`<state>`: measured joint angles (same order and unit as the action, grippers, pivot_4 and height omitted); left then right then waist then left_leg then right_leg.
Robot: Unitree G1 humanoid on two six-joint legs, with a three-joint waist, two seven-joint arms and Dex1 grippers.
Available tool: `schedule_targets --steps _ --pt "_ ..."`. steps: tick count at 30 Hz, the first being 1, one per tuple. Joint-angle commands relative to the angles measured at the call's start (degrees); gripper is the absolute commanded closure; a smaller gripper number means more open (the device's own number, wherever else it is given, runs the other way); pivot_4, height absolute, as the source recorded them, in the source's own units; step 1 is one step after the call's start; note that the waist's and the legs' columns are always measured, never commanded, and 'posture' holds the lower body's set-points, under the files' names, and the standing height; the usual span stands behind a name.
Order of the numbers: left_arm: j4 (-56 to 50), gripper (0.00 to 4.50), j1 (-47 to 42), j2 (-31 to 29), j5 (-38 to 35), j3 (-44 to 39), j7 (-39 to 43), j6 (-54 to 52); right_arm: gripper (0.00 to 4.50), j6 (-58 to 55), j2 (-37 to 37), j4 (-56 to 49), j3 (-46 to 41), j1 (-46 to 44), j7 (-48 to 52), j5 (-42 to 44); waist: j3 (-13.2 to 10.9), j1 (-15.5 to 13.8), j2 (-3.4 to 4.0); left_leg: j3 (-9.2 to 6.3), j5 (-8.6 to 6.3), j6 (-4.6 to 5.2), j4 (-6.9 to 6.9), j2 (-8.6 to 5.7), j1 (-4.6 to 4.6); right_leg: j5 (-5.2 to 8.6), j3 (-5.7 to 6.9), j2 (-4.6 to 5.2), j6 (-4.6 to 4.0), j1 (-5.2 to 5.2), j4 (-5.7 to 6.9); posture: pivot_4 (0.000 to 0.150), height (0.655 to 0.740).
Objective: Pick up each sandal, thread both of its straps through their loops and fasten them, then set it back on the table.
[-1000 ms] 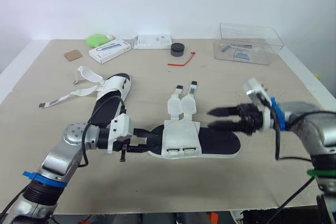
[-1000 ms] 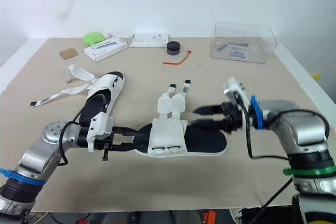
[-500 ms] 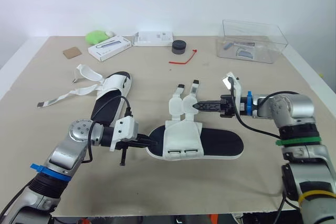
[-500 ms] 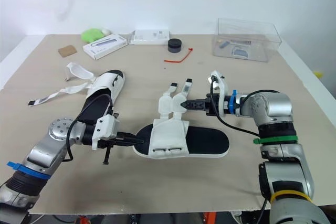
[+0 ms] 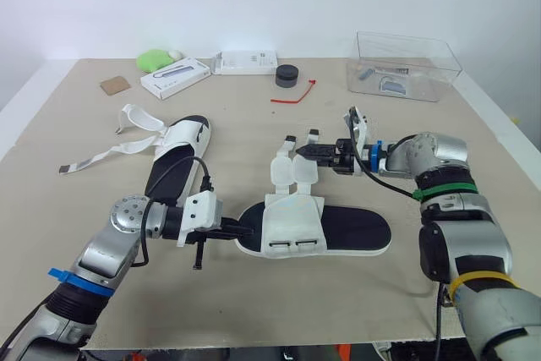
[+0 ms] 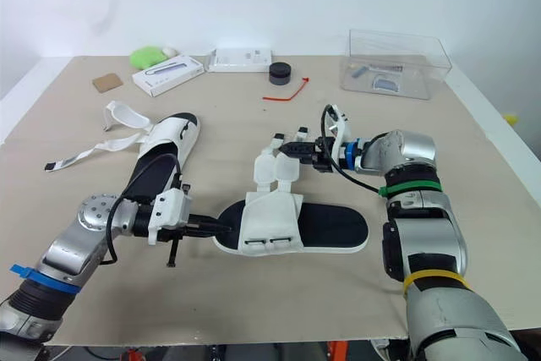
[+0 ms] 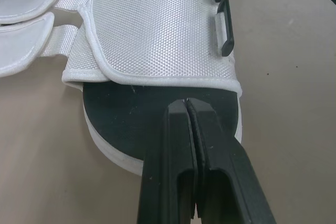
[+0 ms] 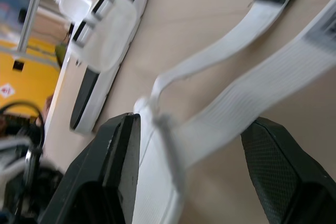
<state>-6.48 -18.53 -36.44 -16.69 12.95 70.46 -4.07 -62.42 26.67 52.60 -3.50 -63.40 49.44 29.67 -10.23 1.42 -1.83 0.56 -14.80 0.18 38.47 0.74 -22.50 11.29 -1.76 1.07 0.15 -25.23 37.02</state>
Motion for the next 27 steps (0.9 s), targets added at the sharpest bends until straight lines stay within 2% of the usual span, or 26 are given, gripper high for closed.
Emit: schedule_targets --steps 1,8,10,12,14,16,20,24,27 --pt "-2.3 4.45 0.3 0.0 0.1 -0.3 -0.4 0.7 1.33 5.8 -1.2 6.2 -4.7 -4.3 -3.6 -1.0 0.0 0.0 0.00 0.02 0.00 0.00 0.00 0.00 0.00 0.00 -0.01 0.00 0.00 0.00 0.00 0.150 0.7400" --pt "-2.3 4.45 0.3 0.4 0.7 0.0 -0.7 1.3 1.33 12.7 -2.7 14.2 -7.7 -7.7 -6.0 -4.0 0.0 0.1 0.00 0.08 0.00 0.00 -0.01 0.00 0.00 -0.02 -0.07 0.01 0.00 -0.01 0.00 0.150 0.7400" --pt "-2.2 4.50 0.4 0.5 0.8 0.1 -0.8 1.4 1.85 13.7 -2.8 15.0 -8.0 -8.1 -5.8 -4.9 0.0 0.1 0.00 0.09 0.00 0.00 -0.01 0.00 0.00 -0.03 -0.08 0.01 0.00 -0.02 0.00 0.150 0.7400" --pt "-2.3 4.50 0.5 0.6 0.9 0.2 -0.9 1.5 2.56 14.2 -2.6 15.1 -7.5 -8.3 -3.6 -5.8 0.0 0.2 0.00 0.09 0.00 0.00 -0.01 0.00 0.00 -0.03 -0.08 0.01 0.00 -0.02 0.00 0.150 0.7400" --pt "-2.4 4.50 0.7 0.6 1.0 0.2 -0.9 1.5 3.68 15.2 -2.5 14.7 -6.4 -8.2 -1.8 -7.2 0.0 0.2 0.01 0.09 0.00 0.00 -0.01 0.00 0.00 -0.03 -0.08 0.01 0.00 -0.02 0.00 0.150 0.7400" --pt "-2.4 4.50 0.8 0.7 1.1 0.2 -0.9 1.5 4.47 16.1 -2.4 14.2 -5.8 -8.1 -0.1 -8.2 0.0 0.2 0.01 0.09 0.00 0.00 -0.01 0.00 0.01 -0.03 -0.08 0.00 0.00 -0.02 0.00 0.150 0.7400" --pt "-2.5 4.50 1.0 0.8 1.1 0.2 -0.8 1.4 4.47 22.8 -2.3 9.6 -1.6 -6.1 7.3 -11.9 0.0 0.2 0.02 0.10 0.00 0.00 -0.01 0.00 0.01 -0.03 -0.09 0.00 -0.01 -0.03 0.01 0.150 0.7400" --pt "-2.6 4.50 1.2 0.8 1.1 0.0 -0.7 1.4 4.47 37.9 -1.3 -6.2 4.4 1.6 17.2 -15.3 0.0 0.3 0.02 0.06 0.00 0.00 -0.02 0.01 0.01 -0.01 -0.06 0.00 0.02 -0.02 0.01 0.150 0.7400" --pt "-2.6 4.50 1.2 0.8 1.1 0.1 -0.6 1.3 4.47 55.2 -0.3 -19.6 5.7 9.9 20.2 -16.8 0.0 0.3 0.02 0.02 -0.02 0.01 -0.03 0.00 0.00 0.01 -0.04 0.03 0.06 -0.02 0.01 0.150 0.7400"
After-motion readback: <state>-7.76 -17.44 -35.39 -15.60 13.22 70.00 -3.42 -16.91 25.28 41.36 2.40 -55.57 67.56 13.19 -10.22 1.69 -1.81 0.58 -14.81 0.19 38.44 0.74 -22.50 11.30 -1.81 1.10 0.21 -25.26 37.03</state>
